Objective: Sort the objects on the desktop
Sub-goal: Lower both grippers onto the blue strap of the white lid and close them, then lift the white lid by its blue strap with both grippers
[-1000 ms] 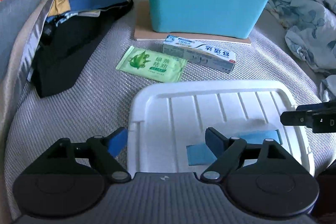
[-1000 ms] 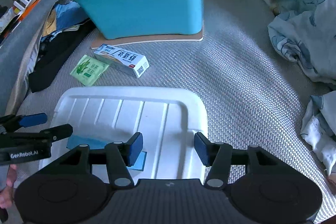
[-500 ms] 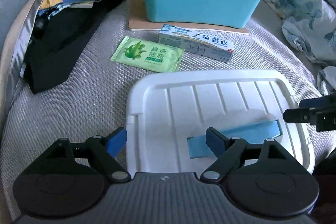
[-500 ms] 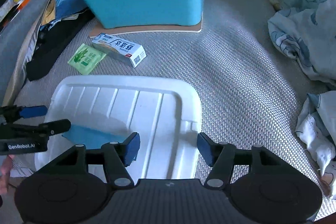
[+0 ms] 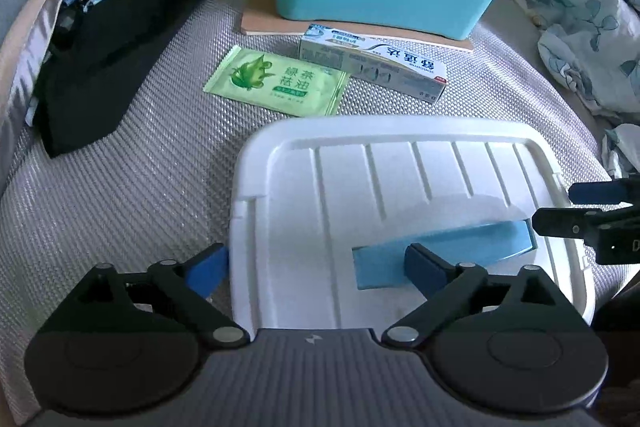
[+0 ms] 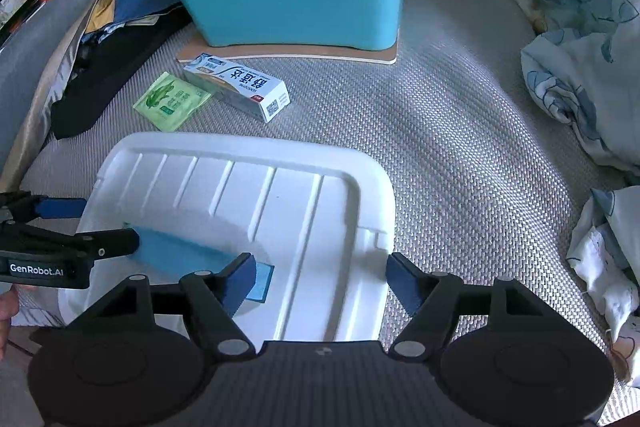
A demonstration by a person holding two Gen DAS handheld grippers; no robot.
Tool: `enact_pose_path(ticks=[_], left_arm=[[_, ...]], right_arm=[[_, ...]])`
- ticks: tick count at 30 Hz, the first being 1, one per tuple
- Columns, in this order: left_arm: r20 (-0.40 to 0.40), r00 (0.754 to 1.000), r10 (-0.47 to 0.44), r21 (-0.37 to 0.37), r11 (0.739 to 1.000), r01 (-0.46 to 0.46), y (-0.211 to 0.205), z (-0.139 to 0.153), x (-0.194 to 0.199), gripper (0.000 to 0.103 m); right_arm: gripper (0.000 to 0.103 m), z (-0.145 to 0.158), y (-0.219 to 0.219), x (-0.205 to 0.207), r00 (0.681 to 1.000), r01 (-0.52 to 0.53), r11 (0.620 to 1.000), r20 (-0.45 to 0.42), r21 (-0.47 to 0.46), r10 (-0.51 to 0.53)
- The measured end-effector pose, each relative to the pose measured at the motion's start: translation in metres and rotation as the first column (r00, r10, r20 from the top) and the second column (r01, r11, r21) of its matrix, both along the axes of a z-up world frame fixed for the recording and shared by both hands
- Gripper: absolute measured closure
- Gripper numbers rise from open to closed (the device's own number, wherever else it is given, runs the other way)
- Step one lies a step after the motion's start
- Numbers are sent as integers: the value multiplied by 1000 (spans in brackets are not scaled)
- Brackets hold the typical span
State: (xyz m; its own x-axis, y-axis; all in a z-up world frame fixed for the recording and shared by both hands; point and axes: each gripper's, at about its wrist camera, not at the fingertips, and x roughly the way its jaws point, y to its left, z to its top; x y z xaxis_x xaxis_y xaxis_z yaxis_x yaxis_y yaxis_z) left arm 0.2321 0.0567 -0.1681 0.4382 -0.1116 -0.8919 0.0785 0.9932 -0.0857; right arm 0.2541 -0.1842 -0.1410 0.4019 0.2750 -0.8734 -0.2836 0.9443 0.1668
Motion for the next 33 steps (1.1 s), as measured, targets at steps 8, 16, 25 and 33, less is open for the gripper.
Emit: enact_pose_path(ticks=[8, 16, 25, 33], left_arm=[[-8, 1000, 7, -11, 1000, -7, 1, -2, 1, 1], [-8, 1000, 4, -10, 1000, -4, 0, -2, 1, 0], [-6, 1000, 6, -6, 1000, -6, -1, -4, 1, 0], [0, 1000, 5, 2, 1000, -5, -1, -4, 0, 0]], right_arm=[[23, -1, 5, 0, 1000, 0, 1000, -6, -10, 0], [20, -3, 12, -5, 999, -33, 998, 13, -46, 33], [15, -7, 21, -11, 997, -59, 994, 34, -93, 62], [5, -12, 29, -12, 997, -49, 994, 48, -103, 54]])
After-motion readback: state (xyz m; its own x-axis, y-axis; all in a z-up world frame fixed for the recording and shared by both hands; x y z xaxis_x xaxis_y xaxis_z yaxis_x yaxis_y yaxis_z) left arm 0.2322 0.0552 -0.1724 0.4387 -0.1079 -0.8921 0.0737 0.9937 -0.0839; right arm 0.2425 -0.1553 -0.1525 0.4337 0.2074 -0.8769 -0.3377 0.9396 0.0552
